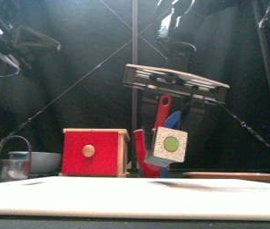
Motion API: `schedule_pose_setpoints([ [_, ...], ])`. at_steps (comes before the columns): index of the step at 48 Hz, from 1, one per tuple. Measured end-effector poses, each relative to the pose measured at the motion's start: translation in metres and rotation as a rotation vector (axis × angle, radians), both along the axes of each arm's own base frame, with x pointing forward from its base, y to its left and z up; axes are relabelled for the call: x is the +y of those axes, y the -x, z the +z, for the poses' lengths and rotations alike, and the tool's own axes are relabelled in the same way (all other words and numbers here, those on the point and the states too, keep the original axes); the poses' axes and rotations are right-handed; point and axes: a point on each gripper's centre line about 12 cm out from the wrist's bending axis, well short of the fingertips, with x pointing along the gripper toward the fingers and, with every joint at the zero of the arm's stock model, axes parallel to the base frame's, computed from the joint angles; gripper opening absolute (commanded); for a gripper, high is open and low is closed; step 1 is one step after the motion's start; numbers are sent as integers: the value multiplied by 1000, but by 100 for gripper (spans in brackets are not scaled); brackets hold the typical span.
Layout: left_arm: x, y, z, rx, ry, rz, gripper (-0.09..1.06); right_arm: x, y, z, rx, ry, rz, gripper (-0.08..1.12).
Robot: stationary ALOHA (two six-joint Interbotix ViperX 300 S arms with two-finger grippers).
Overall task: Place sushi on board then cut the sushi with the knife then place the pieces on the plate
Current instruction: Pick knife at handle with right hand
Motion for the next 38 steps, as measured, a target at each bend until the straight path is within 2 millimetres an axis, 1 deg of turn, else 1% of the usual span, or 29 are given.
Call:
schedule_pose_setpoints([
  [5, 0, 0, -1, 3, 1, -1, 0, 4, -8, -4, 25, -2, -12, 61],
  [11, 0, 0, -2, 6, 1, -1, 0, 11, -13, -13, 43, -27, -21, 66],
  [18, -1, 0, -2, 6, -2, -2, 0, 21, -14, -23, 69, -56, -26, 79],
  [24, 0, 1, -2, 6, -2, -1, 0, 24, -15, -24, 68, -64, -27, 89],
  [26, -1, 1, -2, 6, 0, -2, 0, 24, -17, -21, 61, -67, -27, 90],
  [38, 0, 1, -3, 8, -2, -1, 0, 23, -21, -15, 56, -43, 7, 91],
])
